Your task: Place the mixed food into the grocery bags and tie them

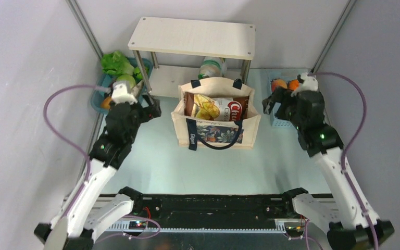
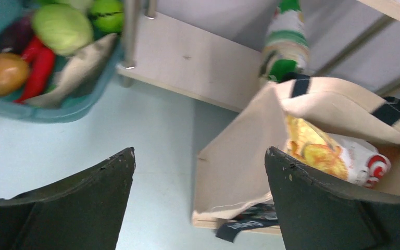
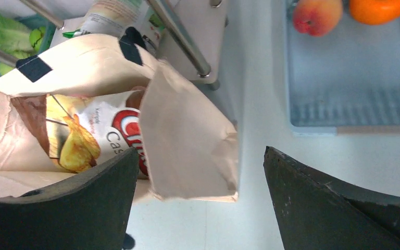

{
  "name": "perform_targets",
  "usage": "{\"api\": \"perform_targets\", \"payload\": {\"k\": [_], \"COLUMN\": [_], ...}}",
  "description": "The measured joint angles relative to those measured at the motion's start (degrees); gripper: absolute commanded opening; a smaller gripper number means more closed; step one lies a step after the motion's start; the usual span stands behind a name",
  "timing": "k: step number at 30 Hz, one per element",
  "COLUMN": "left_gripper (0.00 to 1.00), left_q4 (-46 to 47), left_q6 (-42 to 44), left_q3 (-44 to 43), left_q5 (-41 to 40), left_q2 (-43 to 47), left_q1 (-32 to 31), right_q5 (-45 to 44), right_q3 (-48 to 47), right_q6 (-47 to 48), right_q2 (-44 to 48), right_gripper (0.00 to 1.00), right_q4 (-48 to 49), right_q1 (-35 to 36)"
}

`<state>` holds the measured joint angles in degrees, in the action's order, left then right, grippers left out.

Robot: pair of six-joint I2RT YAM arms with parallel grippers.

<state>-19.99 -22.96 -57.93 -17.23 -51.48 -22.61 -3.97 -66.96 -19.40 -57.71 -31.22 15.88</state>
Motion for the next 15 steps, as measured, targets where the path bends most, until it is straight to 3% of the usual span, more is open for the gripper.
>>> {"api": "perform_targets", "payload": {"k": [8, 15], "left_gripper": [1.00, 1.00], "left_q4": [11.34, 33.14], "left_q6": [1.49, 12.41], "left_q3": [23.28, 48.78], "left_q5": [-16.55, -19.61], "left_q2": [13.62, 18.69], "left_q1": [3.61, 4.46], "right_q5": [-5.01, -5.49], "right_q3": [22.29, 45.88], "right_q6": [4.26, 14.51], "right_q2": [15.02, 16.87], "right_gripper": [0.93, 0.87], "right_q4": [12.83, 37.00], "right_q1": [-3.17, -5.51]}}
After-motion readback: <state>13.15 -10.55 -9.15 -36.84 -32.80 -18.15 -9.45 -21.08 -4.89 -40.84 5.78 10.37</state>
